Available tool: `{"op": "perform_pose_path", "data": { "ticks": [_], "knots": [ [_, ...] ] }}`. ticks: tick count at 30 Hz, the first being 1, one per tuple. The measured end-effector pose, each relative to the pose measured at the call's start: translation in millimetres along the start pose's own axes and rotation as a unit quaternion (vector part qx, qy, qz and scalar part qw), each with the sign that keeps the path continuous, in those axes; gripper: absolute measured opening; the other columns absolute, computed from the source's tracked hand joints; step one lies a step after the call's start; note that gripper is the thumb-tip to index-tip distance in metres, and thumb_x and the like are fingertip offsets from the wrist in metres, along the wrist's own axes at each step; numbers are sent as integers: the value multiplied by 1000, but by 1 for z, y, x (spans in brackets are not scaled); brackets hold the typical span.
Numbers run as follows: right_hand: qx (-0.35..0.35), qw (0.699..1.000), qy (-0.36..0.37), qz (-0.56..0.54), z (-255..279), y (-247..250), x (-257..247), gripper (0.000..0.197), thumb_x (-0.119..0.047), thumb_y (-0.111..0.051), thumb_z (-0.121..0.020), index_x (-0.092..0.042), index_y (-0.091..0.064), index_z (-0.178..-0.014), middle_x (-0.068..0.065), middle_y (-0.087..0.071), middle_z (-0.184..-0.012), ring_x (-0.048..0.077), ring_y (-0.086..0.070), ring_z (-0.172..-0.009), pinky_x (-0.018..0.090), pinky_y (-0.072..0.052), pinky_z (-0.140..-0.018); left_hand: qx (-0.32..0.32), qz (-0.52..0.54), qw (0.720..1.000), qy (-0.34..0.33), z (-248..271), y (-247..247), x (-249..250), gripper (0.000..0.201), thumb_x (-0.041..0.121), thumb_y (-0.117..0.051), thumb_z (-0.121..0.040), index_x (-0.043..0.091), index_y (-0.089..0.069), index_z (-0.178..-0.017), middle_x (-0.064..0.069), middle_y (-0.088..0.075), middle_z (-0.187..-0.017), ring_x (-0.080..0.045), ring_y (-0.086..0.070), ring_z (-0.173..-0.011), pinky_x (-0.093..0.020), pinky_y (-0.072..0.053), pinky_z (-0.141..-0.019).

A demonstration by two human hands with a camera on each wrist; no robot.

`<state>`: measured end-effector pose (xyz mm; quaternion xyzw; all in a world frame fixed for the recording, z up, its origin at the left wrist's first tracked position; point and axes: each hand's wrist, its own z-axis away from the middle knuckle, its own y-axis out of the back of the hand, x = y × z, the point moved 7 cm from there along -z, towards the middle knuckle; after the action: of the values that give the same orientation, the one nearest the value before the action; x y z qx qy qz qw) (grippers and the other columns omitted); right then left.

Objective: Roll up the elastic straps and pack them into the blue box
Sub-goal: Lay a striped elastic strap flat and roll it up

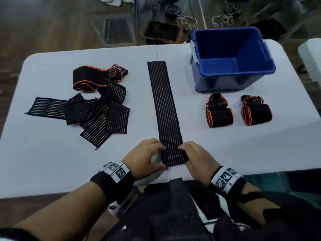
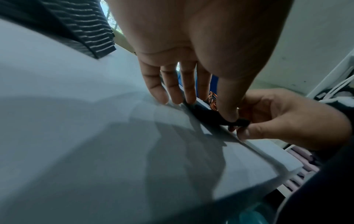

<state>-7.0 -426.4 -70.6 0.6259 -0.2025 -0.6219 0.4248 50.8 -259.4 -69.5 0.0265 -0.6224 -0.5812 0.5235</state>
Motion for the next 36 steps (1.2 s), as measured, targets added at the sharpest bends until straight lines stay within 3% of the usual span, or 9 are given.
{"op": "perform_pose_path", "data": {
  "ticks": [3,7,9,12,16,19,26,33,36],
  "knots": [
    [4,998,37,42,2,1,-3,45,-1,-71,-70,-7,-62,-113,7,-62,-112,29,-59,-96,39,-53,-89,7,-10,1000,13,9,-13,4,68,60,-71,-70,19,-66,-124,1,-61,-125,-19,-58,-113,-34,-48,-102],
    [13,998,52,30,4,1,-3,30,-12,-69,-79,-9,-66,-108,5,-65,-104,27,-59,-94,39,-52,-86,85,5,996,26,23,-20,9,44,17,-78,-75,17,-69,-118,-2,-69,-116,-24,-64,-105,-39,-51,-96],
    [13,999,48,14,6,2,-4,24,-18,-66,-86,-10,-68,-109,4,-67,-103,25,-60,-94,39,-52,-84,131,40,988,66,30,-19,8,45,11,-75,-80,16,-66,-124,1,-73,-111,-23,-68,-103,-37,-53,-94],
    [4,1000,15,-2,7,5,-2,29,-25,-62,-93,-16,-64,-121,2,-71,-103,23,-63,-94,36,-50,-83,171,99,972,128,38,-19,5,46,19,-76,-86,21,-61,-129,6,-77,-102,-10,-71,-93,-27,-54,-89],
    [11,997,-65,-41,3,9,7,35,-28,-63,-94,-19,-56,-127,-7,-68,-85,15,-63,-81,25,-46,-76,200,126,952,195,39,-17,-3,29,28,-76,-87,23,-63,-112,11,-75,-79,0,-67,-75,-15,-49,-73],
    [1,992,-113,-58,-3,8,14,35,-30,-63,-94,-21,-55,-126,-9,-68,-78,11,-64,-82,27,-50,-80,203,102,949,218,35,-15,-4,20,33,-75,-88,23,-66,-103,14,-71,-70,0,-65,-73,-13,-45,-69],
    [-8,991,-129,-39,-12,9,10,26,-29,-61,-95,-19,-55,-119,-6,-65,-76,13,-62,-78,34,-52,-78,187,52,959,206,26,-17,0,8,30,-69,-91,24,-75,-89,8,-74,-78,-8,-67,-78,-31,-55,-80],
    [0,993,-120,-16,-14,10,6,12,-31,-61,-95,-21,-58,-100,-6,-65,-77,14,-61,-76,36,-53,-76,184,23,965,185,22,-18,1,19,25,-66,-93,20,-73,-111,2,-72,-98,-16,-66,-91,-26,-49,-84],
    [-14,995,-93,23,-13,9,6,26,-42,-66,-89,-21,-63,-103,-7,-63,-87,14,-56,-86,34,-50,-81,199,-20,970,137,21,-16,6,19,22,-73,-89,13,-77,-105,-4,-67,-104,-25,-64,-93,-34,-52,-85]
  ]
}}
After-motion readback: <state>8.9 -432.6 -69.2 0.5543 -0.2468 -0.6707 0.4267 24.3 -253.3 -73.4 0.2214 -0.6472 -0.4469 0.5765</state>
